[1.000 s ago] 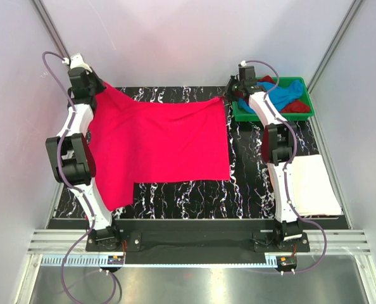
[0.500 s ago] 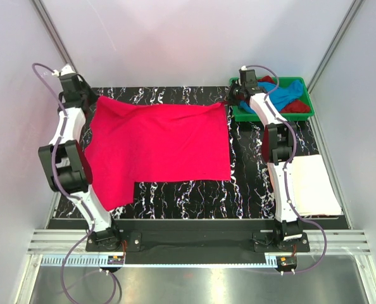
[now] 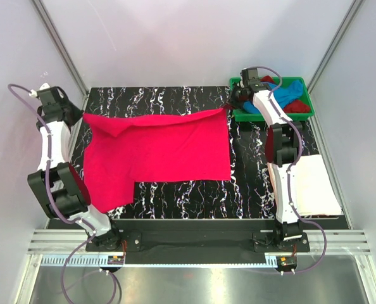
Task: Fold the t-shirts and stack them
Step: Fold the tshirt
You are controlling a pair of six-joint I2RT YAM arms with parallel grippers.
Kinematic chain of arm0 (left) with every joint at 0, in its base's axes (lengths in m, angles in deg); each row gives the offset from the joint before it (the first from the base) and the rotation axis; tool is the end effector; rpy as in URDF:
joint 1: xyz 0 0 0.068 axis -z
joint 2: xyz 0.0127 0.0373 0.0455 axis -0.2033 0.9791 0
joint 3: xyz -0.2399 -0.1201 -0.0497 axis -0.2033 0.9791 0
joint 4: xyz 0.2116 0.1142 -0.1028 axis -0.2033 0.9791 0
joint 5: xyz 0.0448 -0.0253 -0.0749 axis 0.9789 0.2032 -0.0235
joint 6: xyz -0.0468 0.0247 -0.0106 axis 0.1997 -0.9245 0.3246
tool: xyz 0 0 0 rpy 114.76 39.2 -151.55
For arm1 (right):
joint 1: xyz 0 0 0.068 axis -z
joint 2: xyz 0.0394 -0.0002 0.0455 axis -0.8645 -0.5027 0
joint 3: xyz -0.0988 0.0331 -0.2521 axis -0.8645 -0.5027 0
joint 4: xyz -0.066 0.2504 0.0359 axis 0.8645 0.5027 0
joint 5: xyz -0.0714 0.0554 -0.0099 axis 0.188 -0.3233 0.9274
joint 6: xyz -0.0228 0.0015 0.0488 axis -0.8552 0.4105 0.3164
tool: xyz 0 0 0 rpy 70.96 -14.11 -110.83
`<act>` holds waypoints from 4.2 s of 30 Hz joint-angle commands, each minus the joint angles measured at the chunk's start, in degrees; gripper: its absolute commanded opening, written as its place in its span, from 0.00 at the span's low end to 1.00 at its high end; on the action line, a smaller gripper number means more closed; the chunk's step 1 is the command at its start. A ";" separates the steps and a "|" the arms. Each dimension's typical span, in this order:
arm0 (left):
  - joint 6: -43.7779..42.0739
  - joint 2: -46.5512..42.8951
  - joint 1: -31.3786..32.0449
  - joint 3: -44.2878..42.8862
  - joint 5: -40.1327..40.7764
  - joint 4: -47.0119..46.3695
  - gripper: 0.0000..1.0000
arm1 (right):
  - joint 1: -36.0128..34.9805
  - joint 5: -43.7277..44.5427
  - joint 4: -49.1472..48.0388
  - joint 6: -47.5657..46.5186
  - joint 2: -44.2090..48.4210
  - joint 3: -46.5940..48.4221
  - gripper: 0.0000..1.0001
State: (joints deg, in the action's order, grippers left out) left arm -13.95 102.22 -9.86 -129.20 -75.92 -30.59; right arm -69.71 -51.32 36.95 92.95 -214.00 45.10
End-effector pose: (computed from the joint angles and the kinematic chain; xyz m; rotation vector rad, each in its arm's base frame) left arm 0.3444 0.1331 0.3294 -0.8865 1.9729 -0.1703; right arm 0.5398 0.1060 0.2119 0.2723 2.4559 0.7145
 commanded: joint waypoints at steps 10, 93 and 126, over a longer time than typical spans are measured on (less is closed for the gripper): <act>1.79 -1.72 -3.55 5.23 -4.54 5.51 0.00 | 0.40 -0.75 5.48 -2.47 8.09 -7.27 0.00; -7.25 3.44 -3.65 9.29 -4.80 -4.76 0.75 | -3.20 7.60 6.10 -11.69 3.80 -2.01 0.47; -13.24 29.12 -1.80 -11.99 -6.21 -12.94 0.42 | -3.91 13.14 9.70 -17.85 -3.77 5.29 0.42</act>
State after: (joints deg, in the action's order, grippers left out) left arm -27.11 130.81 -11.74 -138.03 -80.42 -40.10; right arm -72.95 -39.12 46.42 76.06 -217.19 48.40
